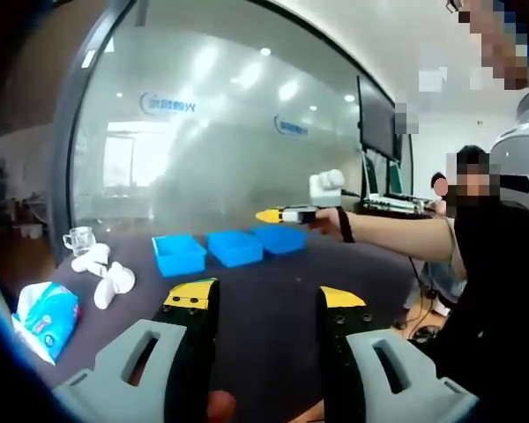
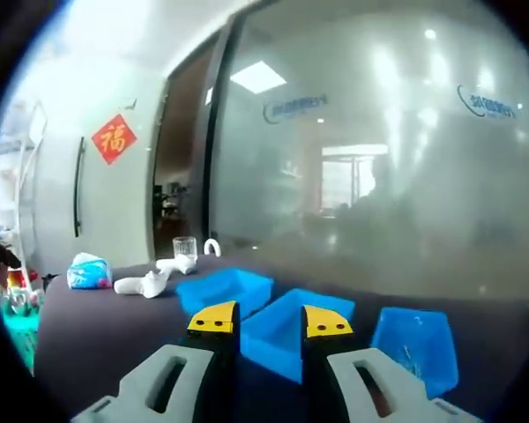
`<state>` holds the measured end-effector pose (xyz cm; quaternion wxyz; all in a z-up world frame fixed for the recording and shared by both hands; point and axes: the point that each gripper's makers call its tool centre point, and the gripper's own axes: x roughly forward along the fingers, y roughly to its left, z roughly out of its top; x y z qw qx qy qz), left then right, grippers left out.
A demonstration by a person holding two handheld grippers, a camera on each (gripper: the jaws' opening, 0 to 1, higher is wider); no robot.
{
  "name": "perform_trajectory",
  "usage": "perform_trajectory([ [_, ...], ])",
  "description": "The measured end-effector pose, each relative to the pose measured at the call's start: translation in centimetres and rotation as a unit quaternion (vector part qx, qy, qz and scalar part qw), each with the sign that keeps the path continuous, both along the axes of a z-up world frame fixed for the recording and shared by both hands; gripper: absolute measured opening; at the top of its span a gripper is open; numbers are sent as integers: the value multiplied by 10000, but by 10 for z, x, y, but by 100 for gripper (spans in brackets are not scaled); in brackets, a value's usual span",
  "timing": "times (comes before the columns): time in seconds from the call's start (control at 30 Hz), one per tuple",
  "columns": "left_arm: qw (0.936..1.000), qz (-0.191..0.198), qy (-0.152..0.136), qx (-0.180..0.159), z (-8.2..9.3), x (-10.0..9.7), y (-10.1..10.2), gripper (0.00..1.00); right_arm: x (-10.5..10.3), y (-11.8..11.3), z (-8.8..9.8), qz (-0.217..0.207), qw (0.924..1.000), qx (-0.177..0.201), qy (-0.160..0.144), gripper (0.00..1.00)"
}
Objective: Sort the screws, nuts, and washers into the corresponding bins
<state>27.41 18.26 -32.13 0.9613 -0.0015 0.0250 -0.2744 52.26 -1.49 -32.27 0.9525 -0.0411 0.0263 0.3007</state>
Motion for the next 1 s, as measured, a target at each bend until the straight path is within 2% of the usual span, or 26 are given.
perform_trajectory([
  [0.2,10000,4,-19,-25,-1,2,0,43,-44,-17,-6,140,9999,87,24,23],
  [0.27,10000,19,-19,-31,-2,3,0,43,-38,-27,-9,157,9998,83,44,23],
  [0.43,10000,35,25,-49,-7,5,1,43,-73,-39,-22,231,9996,88,126,23],
  [0.6,10000,30,26,-68,-7,6,1,43,-99,-48,-30,275,9994,78,182,23],
  [0.7,10000,27,27,-56,-7,6,1,43,-117,-51,-42,411,9986,-160,296,24],
  [0.87,10000,33,25,-73,-7,5,0,43,-134,-65,-47,412,9982,-209,370,24],
  [1.0,10000,31,20,-66,-7,4,-1,43,-145,-76,-45,382,9985,-238,304,24],
])
